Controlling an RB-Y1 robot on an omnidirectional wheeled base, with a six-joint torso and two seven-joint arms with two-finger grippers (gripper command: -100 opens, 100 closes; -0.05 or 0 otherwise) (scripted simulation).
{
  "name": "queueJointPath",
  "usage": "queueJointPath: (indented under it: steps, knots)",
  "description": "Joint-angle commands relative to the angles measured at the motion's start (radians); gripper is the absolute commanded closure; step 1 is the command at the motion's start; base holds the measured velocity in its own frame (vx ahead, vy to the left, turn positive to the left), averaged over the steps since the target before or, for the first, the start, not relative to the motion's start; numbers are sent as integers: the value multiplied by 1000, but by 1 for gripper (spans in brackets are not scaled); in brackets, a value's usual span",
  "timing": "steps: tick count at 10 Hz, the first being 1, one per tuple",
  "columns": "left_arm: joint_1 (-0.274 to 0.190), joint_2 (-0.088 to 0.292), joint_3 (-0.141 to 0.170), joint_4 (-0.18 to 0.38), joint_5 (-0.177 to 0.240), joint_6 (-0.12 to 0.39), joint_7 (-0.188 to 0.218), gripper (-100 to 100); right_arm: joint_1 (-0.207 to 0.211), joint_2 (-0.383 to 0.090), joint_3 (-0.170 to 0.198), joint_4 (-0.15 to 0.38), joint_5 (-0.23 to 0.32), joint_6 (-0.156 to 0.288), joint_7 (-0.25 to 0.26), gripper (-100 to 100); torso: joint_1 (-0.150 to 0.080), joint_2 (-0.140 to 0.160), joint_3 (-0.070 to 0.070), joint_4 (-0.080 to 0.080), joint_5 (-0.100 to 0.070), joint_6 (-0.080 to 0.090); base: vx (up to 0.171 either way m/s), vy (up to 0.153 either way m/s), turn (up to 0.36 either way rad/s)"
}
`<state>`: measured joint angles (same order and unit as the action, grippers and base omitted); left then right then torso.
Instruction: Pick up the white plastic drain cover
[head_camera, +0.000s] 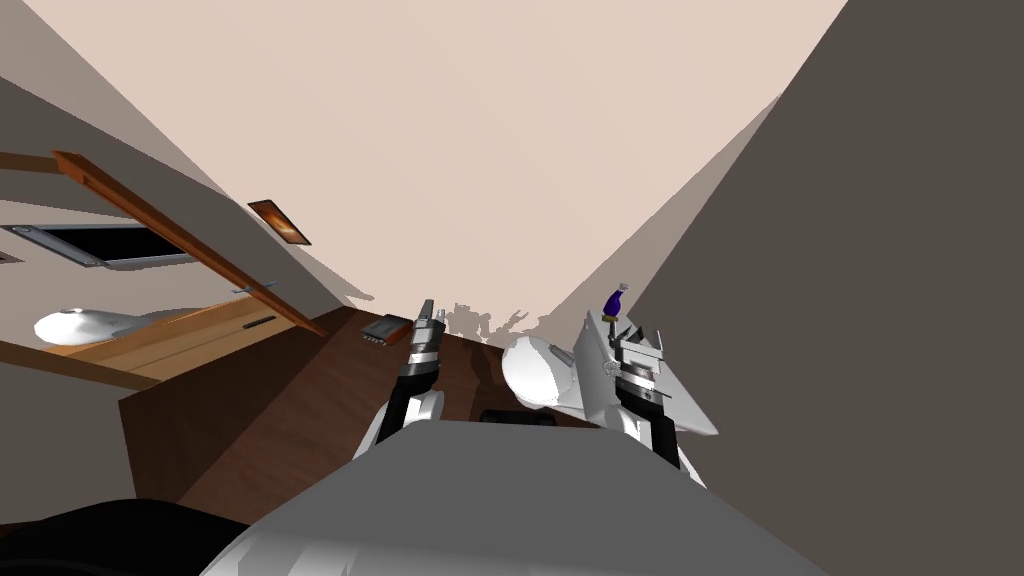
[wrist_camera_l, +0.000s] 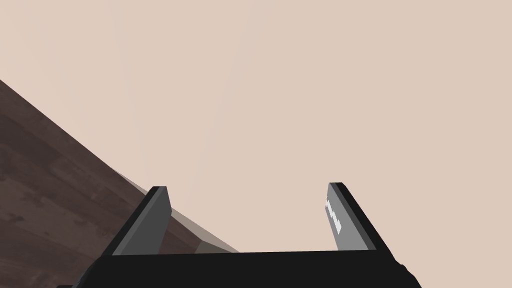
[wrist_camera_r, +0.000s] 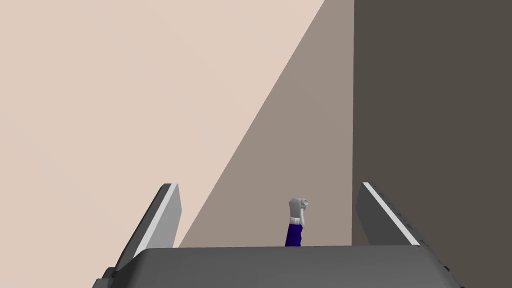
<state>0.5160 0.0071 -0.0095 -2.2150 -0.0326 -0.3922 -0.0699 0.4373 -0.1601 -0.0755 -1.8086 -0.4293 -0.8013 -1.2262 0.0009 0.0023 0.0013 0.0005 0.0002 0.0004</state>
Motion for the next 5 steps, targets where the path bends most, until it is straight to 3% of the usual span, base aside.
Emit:
queueJointPath:
  steps: [1,5]
  knots:
    - [0,0,0,0,0,0,0,0,-1,1,2,13,-9,-9,-37,-100,0,0,0,0,0,0,-30,10,-21]
    - [0,0,0,0,0,0,0,0,-10,-1,5,59,-50,-27,-140,-100,0,0,0,0,0,0,-33,11,-28]
